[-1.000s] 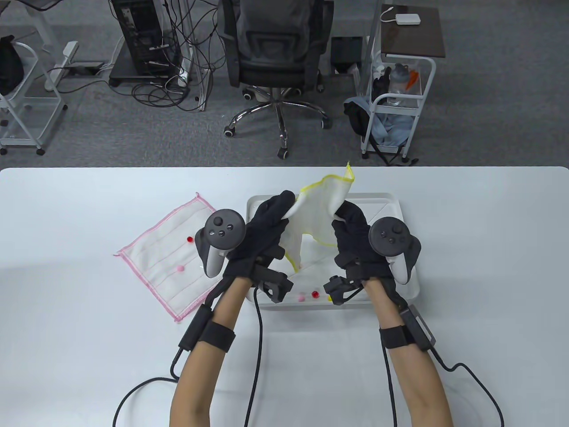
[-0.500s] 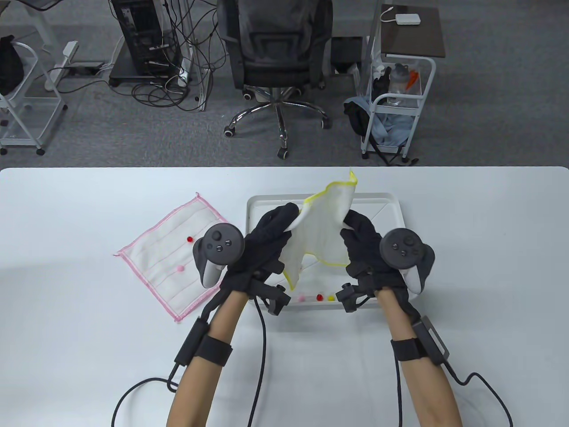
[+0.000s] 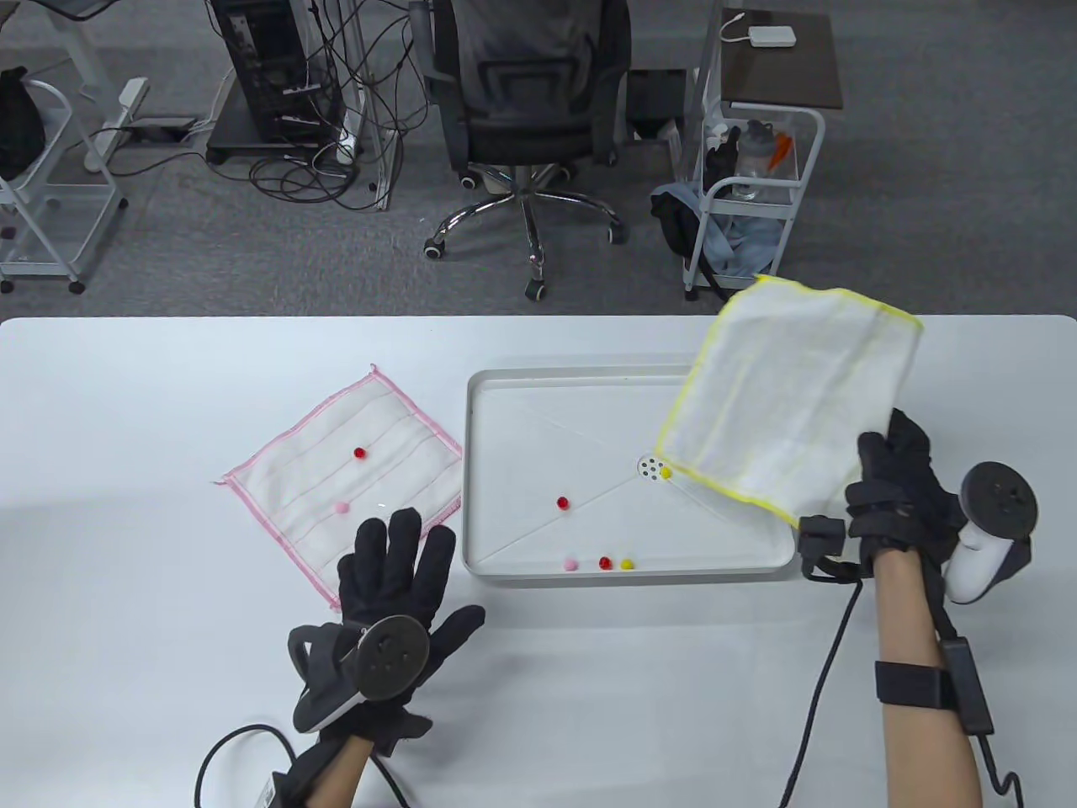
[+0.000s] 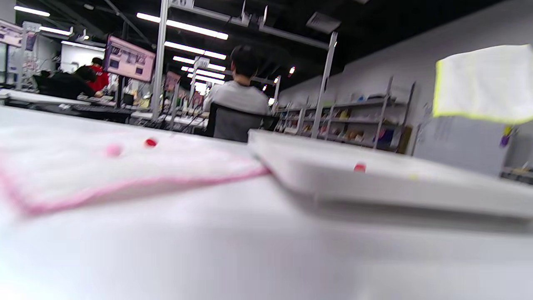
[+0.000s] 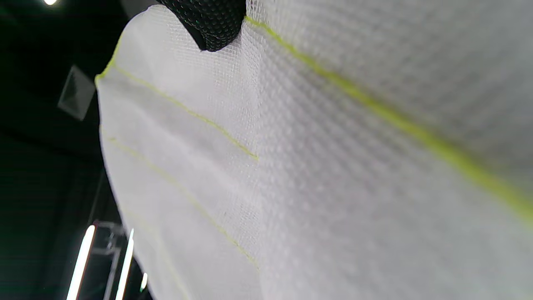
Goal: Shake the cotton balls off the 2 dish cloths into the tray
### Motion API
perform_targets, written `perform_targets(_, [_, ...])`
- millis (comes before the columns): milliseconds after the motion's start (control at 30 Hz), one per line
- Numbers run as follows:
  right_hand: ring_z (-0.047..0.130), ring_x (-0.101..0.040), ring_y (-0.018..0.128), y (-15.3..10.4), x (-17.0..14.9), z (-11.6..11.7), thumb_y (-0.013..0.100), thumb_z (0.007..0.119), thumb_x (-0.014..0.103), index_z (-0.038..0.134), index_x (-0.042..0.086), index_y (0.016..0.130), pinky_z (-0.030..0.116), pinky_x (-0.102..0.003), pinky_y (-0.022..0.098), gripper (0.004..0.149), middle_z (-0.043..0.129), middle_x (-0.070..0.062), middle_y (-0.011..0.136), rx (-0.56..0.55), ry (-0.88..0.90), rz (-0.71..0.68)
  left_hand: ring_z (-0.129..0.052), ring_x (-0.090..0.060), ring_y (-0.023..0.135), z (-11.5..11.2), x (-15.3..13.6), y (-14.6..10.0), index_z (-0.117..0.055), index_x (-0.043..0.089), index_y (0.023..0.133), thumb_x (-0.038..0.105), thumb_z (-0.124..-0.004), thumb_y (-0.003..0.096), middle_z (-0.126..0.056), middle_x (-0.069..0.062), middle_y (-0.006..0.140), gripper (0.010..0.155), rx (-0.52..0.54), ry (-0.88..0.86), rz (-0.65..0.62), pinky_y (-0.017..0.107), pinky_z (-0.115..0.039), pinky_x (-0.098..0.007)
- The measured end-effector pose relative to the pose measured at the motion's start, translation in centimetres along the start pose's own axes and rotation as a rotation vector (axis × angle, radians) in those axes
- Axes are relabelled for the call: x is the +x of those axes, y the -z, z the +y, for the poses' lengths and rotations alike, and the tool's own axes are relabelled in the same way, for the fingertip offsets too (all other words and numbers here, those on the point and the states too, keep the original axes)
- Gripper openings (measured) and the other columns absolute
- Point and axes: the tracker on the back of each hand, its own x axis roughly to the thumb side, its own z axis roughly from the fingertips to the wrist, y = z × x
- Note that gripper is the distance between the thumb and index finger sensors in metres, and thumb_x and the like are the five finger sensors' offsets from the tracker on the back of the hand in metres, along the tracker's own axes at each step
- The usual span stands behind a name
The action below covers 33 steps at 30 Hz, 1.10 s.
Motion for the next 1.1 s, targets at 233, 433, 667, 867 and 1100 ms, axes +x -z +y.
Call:
perform_targets(233, [0.094,-0.03,0.067,3.0,-4.2,-4.1,0.056,0.066,0.02,0.05,0.016,0.099,0.087,-0.038,0.047,0.046,0.062,-0.017,0.1,-0.157,-0.04,0.187,-0.013,-0.048,0.108,-1.9,0.8,0.3,-0.012,0.037,0.115,0.077,-0.042,0.0485,-0.001,-0.009,0.121,0.083,-0.102,0.14,0.014,0.077,-0.033,-0.07])
perform_targets(433, [0.09,-0.031,0.073,4.3,-6.6,-4.3,0.057,0.065,0.021,0.045,0.014,0.101,0.085,-0.04,0.052,0.049,0.056,-0.019,0.102,-0.152,-0.061,0.259,-0.013,-0.047,0.107,-2.4,0.8,0.2,-0.011,0.037,0.114,0.077,-0.042,0.0484,0.0,-0.009,0.12,0.083,-0.12,0.172,0.026,0.077,-0.034,-0.07])
perform_targets(667, [0.051,-0.05,0.096,4.1,-6.6,-3.4,0.057,0.065,0.035,0.026,0.011,0.106,0.058,-0.058,0.069,0.067,0.022,-0.026,0.109,-0.027,-0.222,0.162,-0.012,-0.047,0.107,-2.7,1.0,0.3,-0.01,0.037,0.114,0.076,-0.042,0.0487,0.001,-0.01,0.119,0.083,-0.136,0.204,0.027,0.077,-0.033,-0.069])
perform_targets(867, [0.001,-0.048,0.097,1.7,-4.0,-2.3,0.056,0.065,0.043,0.016,0.014,0.107,0.029,-0.063,0.074,0.076,-0.005,-0.018,0.109,-0.025,-0.532,0.003,-0.011,-0.047,0.107,-2.7,1.1,0.3,-0.009,0.037,0.114,0.076,-0.042,0.0487,0.001,-0.01,0.119,0.083,-0.151,0.218,0.026,0.077,-0.033,-0.069])
perform_targets(1100, [-0.014,-0.035,0.097,-5.6,-1.1,1.2,0.054,0.061,0.053,0.015,0.023,0.109,0.014,-0.059,0.075,0.078,-0.011,-0.004,0.111,0.167,-0.997,-0.429,-0.011,-0.047,0.107,-2.7,1.2,0.3,-0.008,0.038,0.114,0.077,-0.041,0.0486,0.002,-0.01,0.119,0.083,-0.162,0.224,0.025,0.077,-0.032,-0.069])
